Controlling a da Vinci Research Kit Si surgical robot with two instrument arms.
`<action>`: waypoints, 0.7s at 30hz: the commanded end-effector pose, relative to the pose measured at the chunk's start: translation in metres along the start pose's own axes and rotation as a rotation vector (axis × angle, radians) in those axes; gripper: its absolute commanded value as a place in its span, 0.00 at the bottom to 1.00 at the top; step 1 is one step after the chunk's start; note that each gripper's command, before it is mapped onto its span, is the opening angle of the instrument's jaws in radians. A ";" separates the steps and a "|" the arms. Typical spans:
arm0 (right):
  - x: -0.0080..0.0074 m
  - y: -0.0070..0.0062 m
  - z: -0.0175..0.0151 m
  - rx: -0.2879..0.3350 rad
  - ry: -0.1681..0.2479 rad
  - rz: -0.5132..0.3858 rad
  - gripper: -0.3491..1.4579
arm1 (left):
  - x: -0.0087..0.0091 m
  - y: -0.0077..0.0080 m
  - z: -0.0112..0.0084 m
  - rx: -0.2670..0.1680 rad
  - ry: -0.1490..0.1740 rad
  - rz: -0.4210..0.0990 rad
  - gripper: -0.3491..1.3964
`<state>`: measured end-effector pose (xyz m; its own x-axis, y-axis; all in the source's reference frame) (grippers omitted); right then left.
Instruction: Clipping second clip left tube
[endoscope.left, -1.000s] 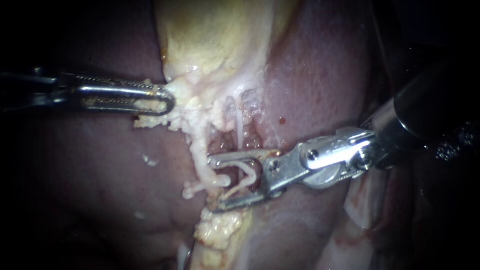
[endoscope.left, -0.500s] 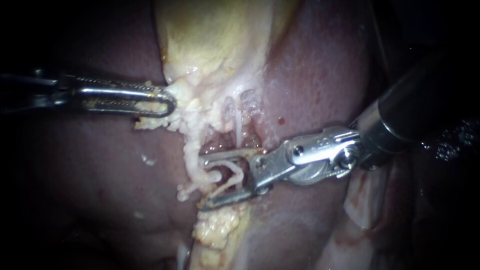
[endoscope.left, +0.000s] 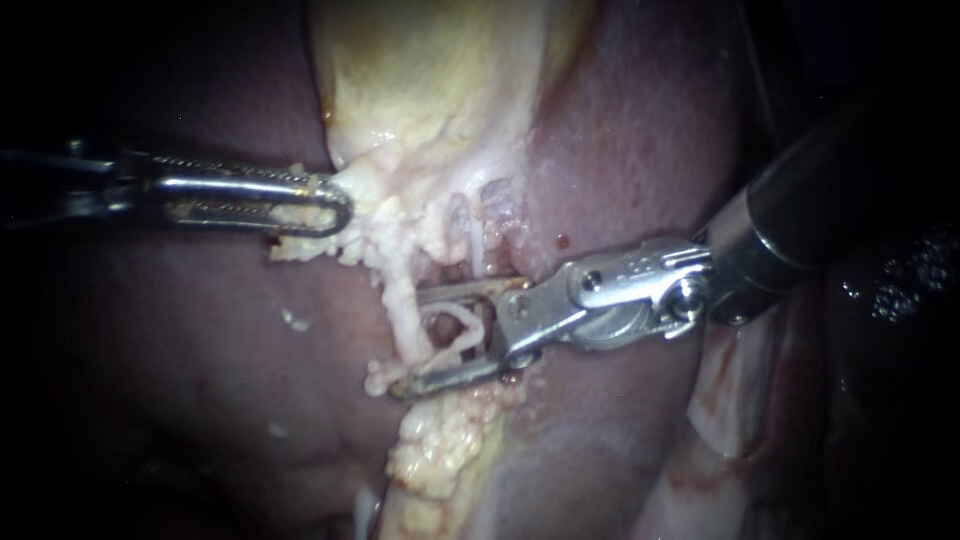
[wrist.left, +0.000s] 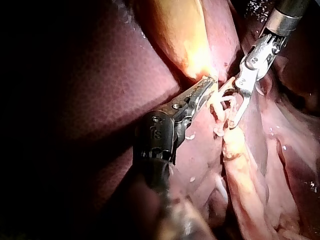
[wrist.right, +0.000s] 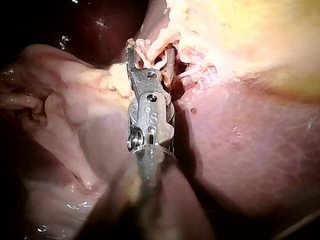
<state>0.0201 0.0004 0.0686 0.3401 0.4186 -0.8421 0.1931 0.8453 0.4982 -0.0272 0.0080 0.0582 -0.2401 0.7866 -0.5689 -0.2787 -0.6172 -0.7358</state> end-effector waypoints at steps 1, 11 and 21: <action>0.0001 -0.0002 0.0001 0.025 0.016 0.014 0.46 | 0.0000 0.0000 0.0000 -0.002 -0.001 0.000 0.00; -0.0004 -0.0006 0.0022 0.147 0.043 0.052 0.44 | 0.0000 0.0000 0.0000 -0.002 -0.001 0.000 0.00; -0.0009 -0.0003 0.0038 0.147 0.066 0.085 0.44 | 0.0000 0.0000 0.0001 -0.002 -0.001 0.001 0.00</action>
<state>0.0233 -0.0015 0.0701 0.3002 0.5120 -0.8049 0.3006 0.7500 0.5892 -0.0272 0.0081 0.0582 -0.2410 0.7863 -0.5689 -0.2767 -0.6175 -0.7362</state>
